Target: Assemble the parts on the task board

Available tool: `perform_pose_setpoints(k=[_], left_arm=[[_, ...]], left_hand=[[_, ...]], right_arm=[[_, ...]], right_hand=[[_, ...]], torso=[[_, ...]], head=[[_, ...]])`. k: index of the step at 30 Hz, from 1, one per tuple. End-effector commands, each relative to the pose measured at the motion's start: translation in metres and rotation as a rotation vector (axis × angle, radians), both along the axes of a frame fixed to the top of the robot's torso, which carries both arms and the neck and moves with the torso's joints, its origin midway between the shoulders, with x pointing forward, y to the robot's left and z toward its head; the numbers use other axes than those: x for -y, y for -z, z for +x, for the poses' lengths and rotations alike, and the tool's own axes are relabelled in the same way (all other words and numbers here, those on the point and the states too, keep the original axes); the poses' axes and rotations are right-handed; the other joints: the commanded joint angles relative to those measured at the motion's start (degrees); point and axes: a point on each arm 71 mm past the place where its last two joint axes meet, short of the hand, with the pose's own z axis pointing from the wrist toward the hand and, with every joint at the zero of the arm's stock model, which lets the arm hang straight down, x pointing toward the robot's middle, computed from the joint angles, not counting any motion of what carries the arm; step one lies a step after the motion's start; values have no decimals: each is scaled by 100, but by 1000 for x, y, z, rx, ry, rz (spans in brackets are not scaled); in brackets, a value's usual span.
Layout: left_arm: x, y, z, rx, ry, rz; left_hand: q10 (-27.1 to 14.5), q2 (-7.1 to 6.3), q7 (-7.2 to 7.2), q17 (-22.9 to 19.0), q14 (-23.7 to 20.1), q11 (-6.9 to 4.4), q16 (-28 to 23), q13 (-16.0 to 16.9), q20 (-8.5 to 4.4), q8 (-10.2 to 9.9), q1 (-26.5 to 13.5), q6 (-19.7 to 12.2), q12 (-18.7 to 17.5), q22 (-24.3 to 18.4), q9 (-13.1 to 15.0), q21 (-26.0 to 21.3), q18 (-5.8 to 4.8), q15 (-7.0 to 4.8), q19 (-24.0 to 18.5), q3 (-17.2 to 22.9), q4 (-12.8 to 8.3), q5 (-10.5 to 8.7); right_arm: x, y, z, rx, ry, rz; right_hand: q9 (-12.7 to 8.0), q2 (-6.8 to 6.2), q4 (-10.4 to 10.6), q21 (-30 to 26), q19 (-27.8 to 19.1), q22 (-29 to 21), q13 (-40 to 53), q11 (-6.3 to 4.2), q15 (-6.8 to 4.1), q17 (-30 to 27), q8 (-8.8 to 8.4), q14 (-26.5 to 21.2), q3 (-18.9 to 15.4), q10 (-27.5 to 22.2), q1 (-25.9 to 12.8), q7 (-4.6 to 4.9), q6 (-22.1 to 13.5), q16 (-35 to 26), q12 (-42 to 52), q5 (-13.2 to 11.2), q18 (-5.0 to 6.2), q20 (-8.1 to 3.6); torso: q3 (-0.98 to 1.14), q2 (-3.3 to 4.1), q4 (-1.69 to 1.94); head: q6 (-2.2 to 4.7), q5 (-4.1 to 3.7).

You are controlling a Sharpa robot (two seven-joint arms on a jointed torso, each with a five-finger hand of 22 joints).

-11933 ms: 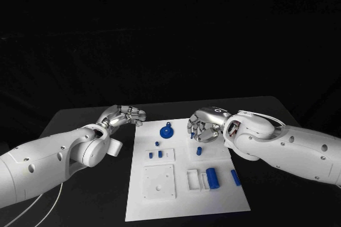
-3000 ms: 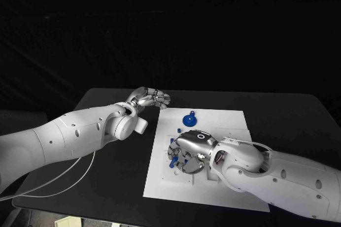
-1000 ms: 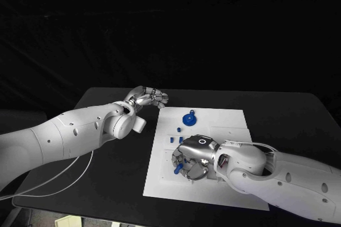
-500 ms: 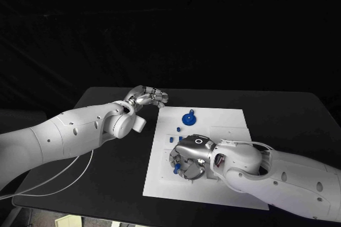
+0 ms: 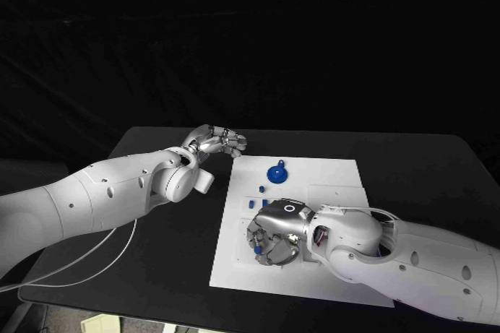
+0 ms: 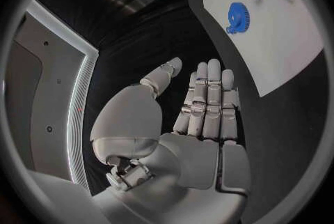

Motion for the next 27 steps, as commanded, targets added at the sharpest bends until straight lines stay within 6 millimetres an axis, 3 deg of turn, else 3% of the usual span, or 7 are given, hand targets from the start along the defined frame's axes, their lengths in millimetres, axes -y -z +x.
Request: perform_pose_setpoints(k=[1, 6, 15, 23, 27], left_arm=[[1, -1, 0, 0, 13, -10], [1, -1, 0, 0, 11, -9], [0, -1, 0, 1, 1, -6], [-1, -1, 0, 6, -6, -5], [-1, -1, 0, 5, -6, -5]], left_hand=[[2, 57, 9, 10, 39, 21, -40, -9, 34, 32, -10, -37, -27, 6, -9, -38, -28, 4, 2, -21, 3, 15], [2, 56, 9, 13, 39, 21, -42, -9, 34, 32, -10, -37, -27, 7, -9, -39, -28, 4, 2, -21, 3, 15], [-6, 48, 11, 25, 32, 24, -58, -12, 35, 30, -12, -43, -32, 12, -11, -45, -29, 7, 1, -23, 2, 14], [-16, 41, 13, 38, 25, 28, -73, -15, 37, 28, -4, -50, -37, 17, -14, -52, -29, 10, -2, -19, -2, 17], [-19, 39, 13, 42, 23, 29, -78, -16, 37, 28, -2, -51, -38, 18, -14, -54, -29, 11, -3, -18, -3, 18]], right_arm=[[-1, 4, -3, -30, -12, 9], [2, 3, -1, -24, 8, 38], [4, 2, 0, -25, 21, 60], [6, -1, 2, -20, 32, 98], [9, -2, 2, -8, 45, 116]], right_hand=[[-10, -14, 0, 8, -44, 92, -11, 29, 33, -6, -30, -31, -73, -16, -69, 15, -50, -29, -30, -31, 62, -1], [-44, -78, 6, -36, -103, 63, -40, 78, 85, -65, -137, -73, -243, -153, -105, 87, -195, -112, -132, -114, 62, 19], [-55, -143, 9, -50, -120, 54, -48, 111, 107, -127, -195, -62, -375, -227, -112, 127, -275, -161, -190, -123, 62, 34], [-142, -280, 7, 103, 27, 118, -125, 217, 191, -49, -408, 90, -601, -607, -42, 288, -627, 62, -412, -212, 62, -41], [-167, -361, 19, 208, 79, 130, -214, 289, 258, 21, -477, 112, -707, -819, -30, 353, -768, 232, -511, -402, 62, -83]], torso=[[3, -1, -1], [4, -2, -2], [6, 0, -6], [7, -3, -1], [6, -3, -4]], head=[[-1, 3], [0, 5], [6, -5], [14, -10], [23, -16]])
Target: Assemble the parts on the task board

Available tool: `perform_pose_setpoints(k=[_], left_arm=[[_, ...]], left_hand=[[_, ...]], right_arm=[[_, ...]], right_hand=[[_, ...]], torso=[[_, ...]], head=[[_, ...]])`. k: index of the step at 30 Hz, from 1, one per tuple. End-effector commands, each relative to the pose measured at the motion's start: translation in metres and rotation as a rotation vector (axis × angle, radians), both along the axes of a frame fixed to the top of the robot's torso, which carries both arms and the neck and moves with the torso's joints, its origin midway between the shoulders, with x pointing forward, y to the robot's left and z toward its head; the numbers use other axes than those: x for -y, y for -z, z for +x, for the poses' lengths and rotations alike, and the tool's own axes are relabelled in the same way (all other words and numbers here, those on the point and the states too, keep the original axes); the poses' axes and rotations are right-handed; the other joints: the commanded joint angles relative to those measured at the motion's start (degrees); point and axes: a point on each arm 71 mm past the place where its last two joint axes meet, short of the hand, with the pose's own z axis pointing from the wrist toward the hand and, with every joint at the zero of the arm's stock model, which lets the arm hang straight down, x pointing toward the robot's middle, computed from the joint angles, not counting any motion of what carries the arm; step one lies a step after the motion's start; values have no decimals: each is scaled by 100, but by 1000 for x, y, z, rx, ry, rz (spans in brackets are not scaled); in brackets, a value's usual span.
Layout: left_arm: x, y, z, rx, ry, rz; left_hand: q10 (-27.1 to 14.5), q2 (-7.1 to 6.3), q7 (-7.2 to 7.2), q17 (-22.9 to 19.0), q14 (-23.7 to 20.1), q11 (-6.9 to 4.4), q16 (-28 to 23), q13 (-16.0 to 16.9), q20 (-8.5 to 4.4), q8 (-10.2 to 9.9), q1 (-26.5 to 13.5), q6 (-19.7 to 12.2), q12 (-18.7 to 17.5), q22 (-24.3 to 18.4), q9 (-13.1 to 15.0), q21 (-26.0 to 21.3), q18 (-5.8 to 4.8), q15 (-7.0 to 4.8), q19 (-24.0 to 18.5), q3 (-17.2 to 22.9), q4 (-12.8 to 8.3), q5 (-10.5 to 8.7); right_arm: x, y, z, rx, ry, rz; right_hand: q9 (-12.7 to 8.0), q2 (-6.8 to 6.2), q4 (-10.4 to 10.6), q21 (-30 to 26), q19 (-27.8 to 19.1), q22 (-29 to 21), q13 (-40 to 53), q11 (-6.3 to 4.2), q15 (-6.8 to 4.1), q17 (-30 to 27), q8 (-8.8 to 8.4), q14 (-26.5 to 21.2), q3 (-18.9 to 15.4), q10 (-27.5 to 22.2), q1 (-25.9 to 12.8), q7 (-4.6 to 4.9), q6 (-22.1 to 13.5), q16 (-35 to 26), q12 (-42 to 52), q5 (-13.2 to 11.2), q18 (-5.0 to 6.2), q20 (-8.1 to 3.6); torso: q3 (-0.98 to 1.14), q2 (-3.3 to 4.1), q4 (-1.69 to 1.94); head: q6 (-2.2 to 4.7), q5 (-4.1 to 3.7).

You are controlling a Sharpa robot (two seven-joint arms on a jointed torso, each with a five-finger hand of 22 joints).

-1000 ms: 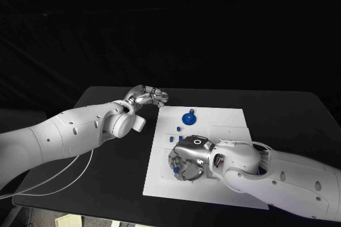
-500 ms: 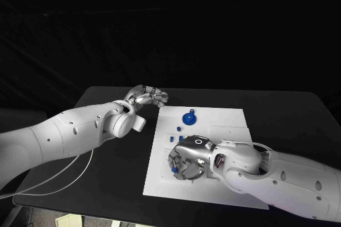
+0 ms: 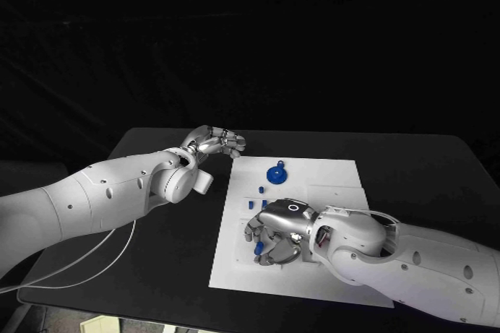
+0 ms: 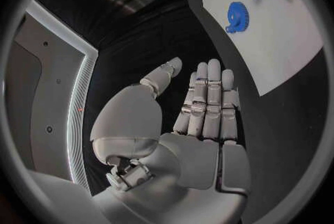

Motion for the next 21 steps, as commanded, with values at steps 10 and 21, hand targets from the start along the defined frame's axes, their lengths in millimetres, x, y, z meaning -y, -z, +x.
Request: perform_pose_setpoints(k=[10, 21], left_arm=[[0, -1, 0, 4, -2, -6], [0, -1, 1, 5, -1, -6]], left_hand=[[-20, 37, -7, 16, 22, 31, -32, -7, 39, 29, 0, -30, -38, 10, -9, -35, -29, 12, -3, -17, -2, 18], [-19, 39, -7, 22, 24, 31, -36, -7, 40, 30, 0, -29, -37, 12, -9, -37, -29, 13, -3, -16, 0, 18]], right_arm=[[9, -7, -3, 4, 20, 71], [27, -41, 11, -118, 111, 220]], right_hand=[[-30, -181, 36, 283, 116, 127, -285, 103, 107, 137, -91, 49, -99, -342, 7, 74, -220, 412, -21, -255, 125, -83], [-14, -136, 168, 532, 242, 121, -421, 82, 80, 191, -56, 136, -165, -285, -215, 71, -204, 720, 11, -569, 125, -182]], torso=[[2, 0, 1], [4, -4, -3]], head=[[31, -18], [96, -81]])
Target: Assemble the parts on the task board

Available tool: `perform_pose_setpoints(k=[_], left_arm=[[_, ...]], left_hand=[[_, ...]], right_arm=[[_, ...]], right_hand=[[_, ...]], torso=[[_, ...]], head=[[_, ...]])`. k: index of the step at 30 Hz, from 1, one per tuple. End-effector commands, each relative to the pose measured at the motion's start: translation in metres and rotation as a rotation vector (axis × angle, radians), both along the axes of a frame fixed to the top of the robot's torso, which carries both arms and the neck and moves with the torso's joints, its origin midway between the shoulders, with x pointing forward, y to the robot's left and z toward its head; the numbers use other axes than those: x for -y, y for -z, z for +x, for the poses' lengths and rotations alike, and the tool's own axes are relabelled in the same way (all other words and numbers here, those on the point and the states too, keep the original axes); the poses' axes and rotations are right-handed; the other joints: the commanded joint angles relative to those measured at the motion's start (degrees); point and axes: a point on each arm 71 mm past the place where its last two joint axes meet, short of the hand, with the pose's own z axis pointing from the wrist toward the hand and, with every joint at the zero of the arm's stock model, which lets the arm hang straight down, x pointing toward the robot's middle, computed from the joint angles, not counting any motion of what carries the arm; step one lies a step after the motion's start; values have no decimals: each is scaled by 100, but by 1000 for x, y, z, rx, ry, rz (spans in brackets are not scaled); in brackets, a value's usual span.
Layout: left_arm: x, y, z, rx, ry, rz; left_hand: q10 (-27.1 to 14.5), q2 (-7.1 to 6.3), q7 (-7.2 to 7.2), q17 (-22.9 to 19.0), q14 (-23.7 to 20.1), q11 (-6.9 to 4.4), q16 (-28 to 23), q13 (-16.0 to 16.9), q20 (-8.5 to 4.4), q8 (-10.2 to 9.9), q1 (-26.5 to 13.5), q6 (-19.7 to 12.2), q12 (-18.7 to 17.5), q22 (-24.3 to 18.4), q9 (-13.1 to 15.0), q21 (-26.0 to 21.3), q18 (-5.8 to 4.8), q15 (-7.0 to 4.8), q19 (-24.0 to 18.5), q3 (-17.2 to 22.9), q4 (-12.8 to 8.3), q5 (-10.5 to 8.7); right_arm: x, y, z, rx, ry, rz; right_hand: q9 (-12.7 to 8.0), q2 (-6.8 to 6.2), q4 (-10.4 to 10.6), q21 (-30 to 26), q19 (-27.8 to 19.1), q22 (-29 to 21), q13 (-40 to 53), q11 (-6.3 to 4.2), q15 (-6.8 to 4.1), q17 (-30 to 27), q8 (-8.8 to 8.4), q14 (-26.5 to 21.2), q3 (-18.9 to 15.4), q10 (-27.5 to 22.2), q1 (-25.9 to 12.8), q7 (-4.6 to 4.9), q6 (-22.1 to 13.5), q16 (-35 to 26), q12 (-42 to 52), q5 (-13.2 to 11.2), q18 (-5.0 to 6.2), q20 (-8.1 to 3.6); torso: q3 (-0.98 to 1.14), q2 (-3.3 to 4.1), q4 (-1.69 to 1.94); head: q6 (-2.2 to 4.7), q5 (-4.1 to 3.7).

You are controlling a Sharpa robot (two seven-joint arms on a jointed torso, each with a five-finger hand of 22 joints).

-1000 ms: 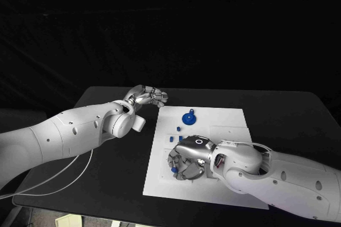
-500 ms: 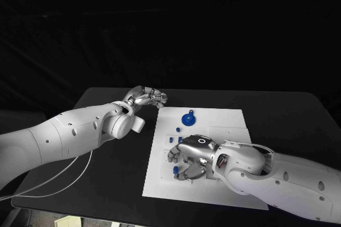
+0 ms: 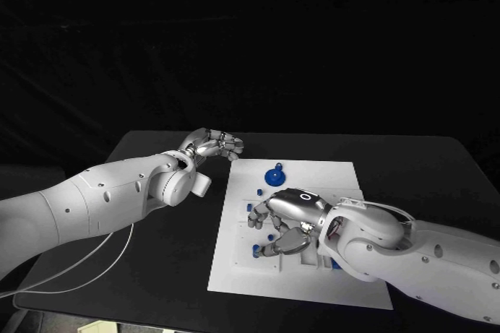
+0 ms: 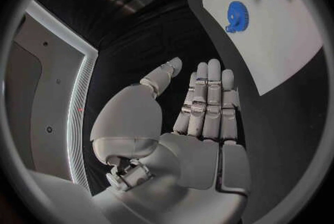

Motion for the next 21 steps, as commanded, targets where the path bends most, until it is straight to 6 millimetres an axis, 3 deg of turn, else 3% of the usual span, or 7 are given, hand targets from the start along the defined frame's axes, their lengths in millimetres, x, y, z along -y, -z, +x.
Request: perform_pose_setpoints(k=[1, 8, 14, 17, 19, 20, 21], left_arm=[[1, -1, 1, 5, 1, -6], [0, 0, 2, 5, -1, -5], [2, 3, 1, -1, 1, -7], [2, 5, 1, -8, 2, -16], [3, 5, 1, -8, 5, -17], [3, 6, 1, -8, 6, -17], [3, 6, 1, -8, 6, -17]], left_hand=[[-19, 39, -7, 6, 24, 31, -37, -8, 40, 30, 0, -29, -37, 8, -5, -37, -29, 13, -3, -16, 1, 18], [-18, 41, -7, 10, 26, 30, -38, -7, 40, 31, 0, -28, -36, 9, -5, -38, -29, 13, -3, -16, 2, 18], [-15, 44, -7, 17, 29, 30, -41, -7, 41, 33, -5, -26, -34, 12, -5, -39, -29, 13, -1, -17, 6, 17], [-14, 46, -7, 20, 30, 29, -42, -7, 42, 34, -7, -25, -33, 13, -5, -40, -30, 13, 0, -18, 8, 16], [-13, 46, -8, 22, 31, 29, -43, -7, 42, 34, -8, -24, -33, 13, -5, -40, -30, 12, 0, -18, 8, 16], [-13, 45, -8, 23, 31, 29, -44, -7, 42, 34, -9, -24, -33, 14, -5, -41, -30, 12, 0, -19, 8, 16], [-13, 44, -8, 24, 32, 29, -44, -7, 42, 34, -10, -24, -33, 14, -5, -41, -30, 12, 0, -20, 8, 15]], right_arm=[[9, -11, 8, -123, 64, 97], [47, -33, 39, -192, 221, 114], [87, -41, 60, -271, 362, 48], [107, -39, 67, -350, 434, -17], [120, -35, 71, -403, 482, -48], [126, -33, 71, -431, 499, -69], [131, -31, 71, -452, 509, -89]], right_hand=[[9, 67, 71, 51, 60, 116, -23, -37, -17, 9, 7, 66, 17, 29, -86, -13, -15, 62, 21, -18, 175, -22], [25, 349, 136, 127, 133, 100, -61, -69, -46, -13, 51, 112, 232, 135, 25, -47, 54, 153, 62, -132, 175, -90], [76, 481, 133, 212, 200, 90, 239, -312, -267, -36, 148, 136, 494, 855, 155, -138, 224, 281, 523, -360, 175, -124], [134, 424, 135, 251, 231, 73, 804, -414, -398, -45, 182, 135, 482, 979, 80, -217, 263, 367, 1048, -396, 175, -146], [176, 496, 180, 261, 237, 59, 1174, -441, -407, -67, 202, 121, 513, 914, 35, -247, 287, 399, 1375, -444, 175, -152], [179, 587, 390, 263, 259, 45, 1419, -480, -442, -74, 175, 133, 560, 1087, -122, -265, 236, 419, 1686, -753, 171, -144], [218, 404, 654, 269, 298, 23, 2171, -574, -418, -92, 163, 150, 879, 921, -110, -415, 217, 485, 2444, -964, 175, -189]], torso=[[3, -5, -2], [-1, -10, -6], [-3, -25, -15], [-4, -49, -33], [-6, -65, -43], [-7, -74, -49], [-8, -88, -56]], head=[[36, -37], [90, -120], [155, -214], [187, -304], [203, -377], [210, -417], [211, -458]])
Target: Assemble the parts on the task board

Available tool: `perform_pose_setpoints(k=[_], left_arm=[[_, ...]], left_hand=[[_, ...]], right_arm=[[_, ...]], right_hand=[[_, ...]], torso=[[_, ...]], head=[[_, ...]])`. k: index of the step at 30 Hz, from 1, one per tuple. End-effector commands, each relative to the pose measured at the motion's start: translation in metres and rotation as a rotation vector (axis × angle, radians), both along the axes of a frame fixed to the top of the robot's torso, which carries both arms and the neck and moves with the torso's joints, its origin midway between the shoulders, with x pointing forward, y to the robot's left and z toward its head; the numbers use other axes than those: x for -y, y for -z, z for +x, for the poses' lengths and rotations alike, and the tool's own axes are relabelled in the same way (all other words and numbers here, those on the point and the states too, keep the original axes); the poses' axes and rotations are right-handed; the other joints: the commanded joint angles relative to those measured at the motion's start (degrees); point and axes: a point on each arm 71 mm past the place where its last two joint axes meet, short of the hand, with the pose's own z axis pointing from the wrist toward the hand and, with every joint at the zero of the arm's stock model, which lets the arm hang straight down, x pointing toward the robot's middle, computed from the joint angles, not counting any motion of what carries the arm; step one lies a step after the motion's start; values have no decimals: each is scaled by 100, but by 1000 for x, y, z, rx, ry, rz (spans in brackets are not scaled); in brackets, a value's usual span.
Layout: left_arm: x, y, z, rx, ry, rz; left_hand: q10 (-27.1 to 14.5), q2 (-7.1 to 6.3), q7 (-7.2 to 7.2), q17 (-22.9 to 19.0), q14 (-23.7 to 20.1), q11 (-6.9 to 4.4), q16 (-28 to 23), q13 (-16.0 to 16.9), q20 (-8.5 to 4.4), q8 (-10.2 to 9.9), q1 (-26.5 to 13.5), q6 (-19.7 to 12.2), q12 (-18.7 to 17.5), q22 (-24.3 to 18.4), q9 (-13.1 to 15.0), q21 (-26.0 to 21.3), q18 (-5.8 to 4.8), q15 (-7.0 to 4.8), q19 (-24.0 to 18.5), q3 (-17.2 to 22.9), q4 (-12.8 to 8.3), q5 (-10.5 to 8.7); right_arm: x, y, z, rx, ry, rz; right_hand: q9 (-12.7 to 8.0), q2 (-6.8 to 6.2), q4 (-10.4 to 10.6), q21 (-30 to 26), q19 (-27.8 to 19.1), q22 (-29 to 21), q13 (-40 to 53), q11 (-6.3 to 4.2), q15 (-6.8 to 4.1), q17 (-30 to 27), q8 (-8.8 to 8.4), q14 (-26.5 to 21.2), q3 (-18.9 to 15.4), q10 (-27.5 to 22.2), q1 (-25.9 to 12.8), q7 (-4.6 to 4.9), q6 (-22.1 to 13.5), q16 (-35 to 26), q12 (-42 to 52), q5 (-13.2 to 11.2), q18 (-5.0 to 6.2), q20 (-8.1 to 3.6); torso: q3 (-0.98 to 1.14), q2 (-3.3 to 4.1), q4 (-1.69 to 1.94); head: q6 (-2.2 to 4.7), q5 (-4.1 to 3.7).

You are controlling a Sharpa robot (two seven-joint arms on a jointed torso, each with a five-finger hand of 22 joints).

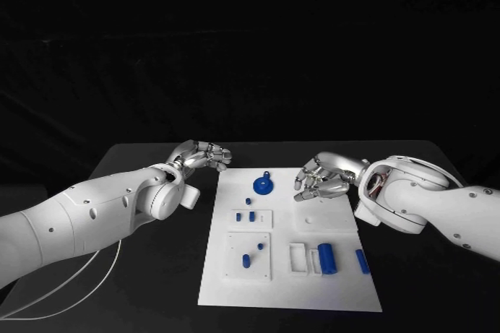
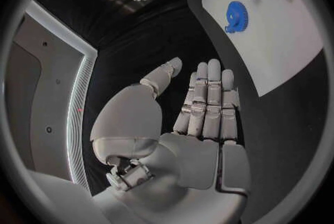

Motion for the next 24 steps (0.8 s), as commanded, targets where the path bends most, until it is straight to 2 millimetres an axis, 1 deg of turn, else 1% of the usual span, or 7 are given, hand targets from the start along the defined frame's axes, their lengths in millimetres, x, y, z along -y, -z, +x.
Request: perform_pose_setpoints(k=[1, 4, 7, 9, 15, 18, 24], left_arm=[[3, 0, -1, 2, 11, -18], [3, 1, -2, 0, 14, -19], [1, 1, -3, -2, 11, -18], [0, 1, -2, -2, 11, -18], [2, 2, -6, -23, 0, -47], [4, 1, -7, -19, 12, -53], [3, 1, -8, -26, 35, -59]], left_hand=[[-13, 43, -8, 8, 32, 29, -23, -7, 42, 35, -11, -24, -32, 10, -6, -18, -30, 12, 0, -20, 8, 15], [-13, 43, -8, 10, 32, 29, -25, -7, 42, 35, -12, -24, -32, 10, -6, -19, -30, 12, 0, -21, 8, 15], [-12, 45, -8, 15, 33, 29, -27, -7, 42, 35, -17, -24, -32, 12, -6, -20, -30, 13, 1, -22, 10, 14], [-12, 48, -8, 17, 34, 29, -29, -8, 42, 36, -18, -24, -32, 13, -7, -21, -30, 12, 1, -22, 11, 14], [-13, 42, -8, 34, 35, 30, -41, -9, 44, 38, -50, -21, -32, 20, -7, -26, -32, 14, 0, -37, 19, -1], [-20, 20, -11, 107, 35, 31, -101, -14, 45, 43, -129, -23, -34, 53, -13, -52, -31, 16, -11, -86, 25, -270], [-62, -102, -4, 173, 2, 47, -184, -29, 58, 41, -348, -37, -47, 81, -24, -94, -37, 35, -41, -242, 47, -364]], right_arm=[[21, 17, -1, -241, 70, -88], [35, 27, -8, -379, 37, -210], [45, 34, -17, -472, -14, -301], [49, 35, -19, -476, -20, -317], [61, 36, -22, -421, 61, -293], [68, 40, -30, -407, 99, -283], [67, 45, -43, -404, 95, -268]], right_hand=[[74, -146, 419, 69, 94, 44, 1281, -223, -161, -16, -19, -51, 364, -99, -107, -78, -64, 156, 1314, -322, 259, -48], [164, -125, 587, 225, 161, 106, 2504, -253, -193, 163, -32, -43, 335, -604, -281, -106, -88, 540, 2574, -331, 259, -124], [195, -23, 853, 219, 48, 92, 2686, -220, -168, 202, -79, -175, 307, -787, -582, -74, -170, 603, 2744, -841, 257, -101], [209, -31, 880, 215, -2, 98, 2715, -216, -172, 203, -79, -208, 306, -826, -609, -68, -170, 608, 2771, -880, 259, -94], [287, -68, 991, 331, 36, 113, 2892, -267, -222, 300, -33, -174, 122, -720, -783, -121, -77, 801, 3048, -742, 259, -128], [331, 38, 1080, 460, 163, 116, 3042, -287, -246, 396, -46, -124, -25, -585, -920, -138, -93, 984, 3278, -680, 259, -215], [417, 204, 1026, 562, 188, 113, 3221, -323, -276, 459, -22, -145, -287, -493, -1013, -171, -56, 1123, 3499, -589, 259, -309]], torso=[[-3, -51, -31], [-1, -71, -35], [-11, -88, -51], [-18, -97, -62], [-29, -120, -96], [-60, -129, -115], [-101, -147, -132]], head=[[25, -181], [62, -334], [79, -464], [50, -513], [9, -591], [-61, -614], [-118, -633]])
